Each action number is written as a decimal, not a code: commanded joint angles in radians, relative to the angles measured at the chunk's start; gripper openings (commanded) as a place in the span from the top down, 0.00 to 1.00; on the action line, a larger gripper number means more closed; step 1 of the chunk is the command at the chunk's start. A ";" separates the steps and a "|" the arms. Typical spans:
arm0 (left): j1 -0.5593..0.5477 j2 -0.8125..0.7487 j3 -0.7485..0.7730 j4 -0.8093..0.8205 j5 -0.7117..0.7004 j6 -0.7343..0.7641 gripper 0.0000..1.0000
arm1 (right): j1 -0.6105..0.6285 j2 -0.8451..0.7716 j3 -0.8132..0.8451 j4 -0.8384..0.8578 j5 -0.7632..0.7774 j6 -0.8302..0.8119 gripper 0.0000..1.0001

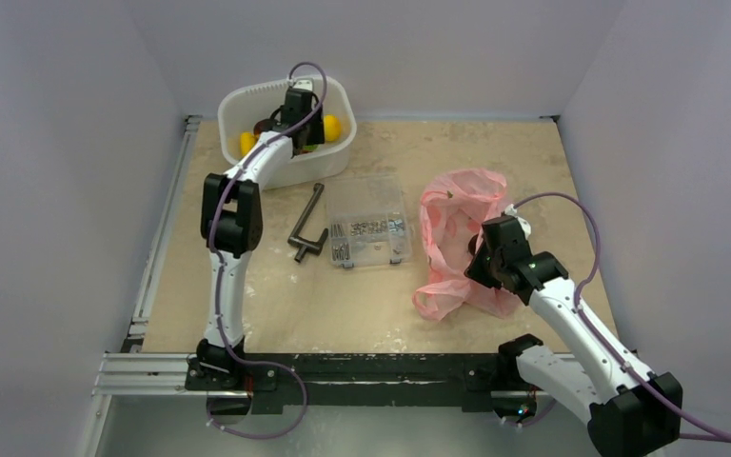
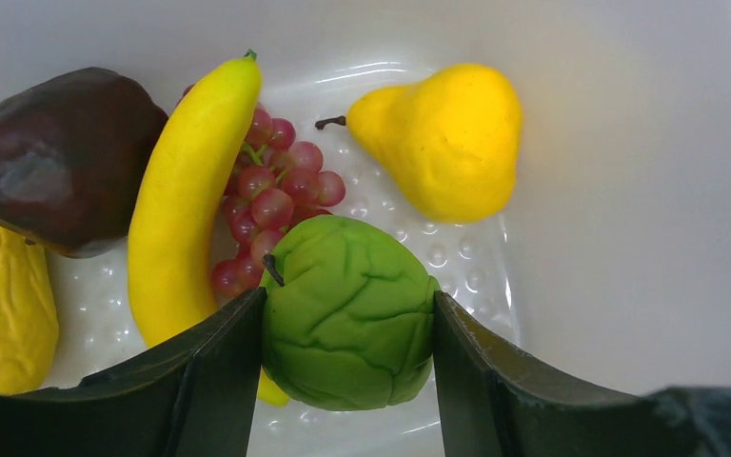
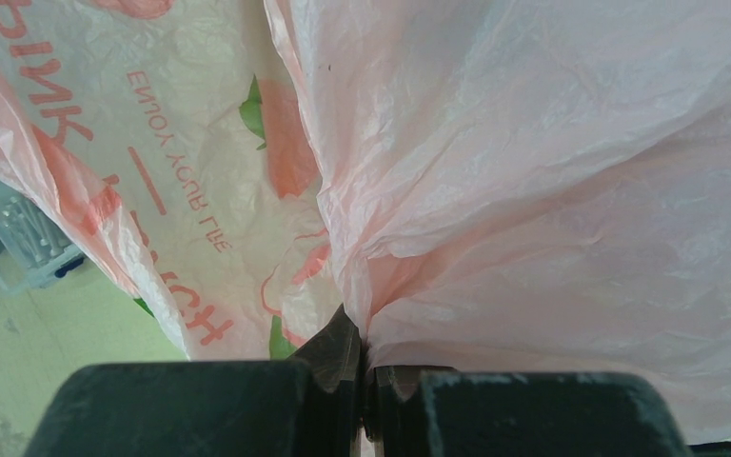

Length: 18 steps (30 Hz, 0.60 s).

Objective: Take the fake fruits out of the plastic bag

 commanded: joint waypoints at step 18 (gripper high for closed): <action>0.058 -0.088 0.073 -0.099 0.333 -0.137 0.00 | -0.002 0.016 0.006 0.010 -0.021 0.003 0.94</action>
